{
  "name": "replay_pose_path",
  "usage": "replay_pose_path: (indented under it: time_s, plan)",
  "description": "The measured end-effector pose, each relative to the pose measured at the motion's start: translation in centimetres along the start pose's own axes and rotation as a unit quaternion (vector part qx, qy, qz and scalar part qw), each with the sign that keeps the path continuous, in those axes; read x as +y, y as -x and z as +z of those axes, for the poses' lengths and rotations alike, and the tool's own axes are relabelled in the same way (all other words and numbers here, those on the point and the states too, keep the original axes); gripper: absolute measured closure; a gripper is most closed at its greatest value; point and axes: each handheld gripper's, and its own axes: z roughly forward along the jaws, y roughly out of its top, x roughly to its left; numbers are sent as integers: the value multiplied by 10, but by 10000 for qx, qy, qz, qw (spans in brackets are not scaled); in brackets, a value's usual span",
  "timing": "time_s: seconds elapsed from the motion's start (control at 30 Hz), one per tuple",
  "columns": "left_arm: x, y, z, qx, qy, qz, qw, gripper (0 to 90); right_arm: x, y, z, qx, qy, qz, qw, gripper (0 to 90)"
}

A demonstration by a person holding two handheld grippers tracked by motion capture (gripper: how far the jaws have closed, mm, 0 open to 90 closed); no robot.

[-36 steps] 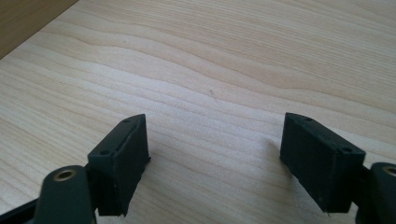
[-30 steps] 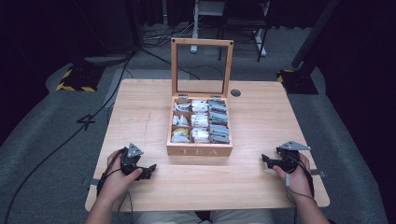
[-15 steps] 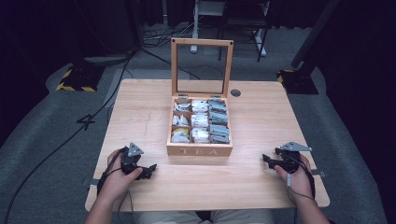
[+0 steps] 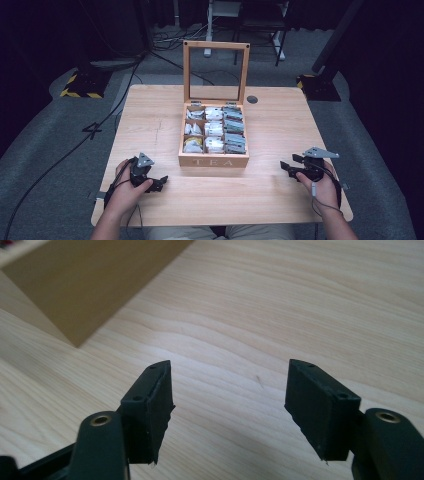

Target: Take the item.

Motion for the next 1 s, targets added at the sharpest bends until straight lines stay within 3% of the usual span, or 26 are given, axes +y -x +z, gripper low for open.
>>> replay_pose_path:
  time_s: [0.1,0.5,1.0]
  plan:
    - [1,-1,1,-6,34,-8,10000,3,12,-4,-5,135,124,-8,9998,369]
    - [4,-3,3,-23,0,-22,10000,2,48,-17,-9,398,156,-146,9990,380]
    - [4,-3,3,-20,7,-31,10000,3,95,-50,7,806,144,-593,9949,384]
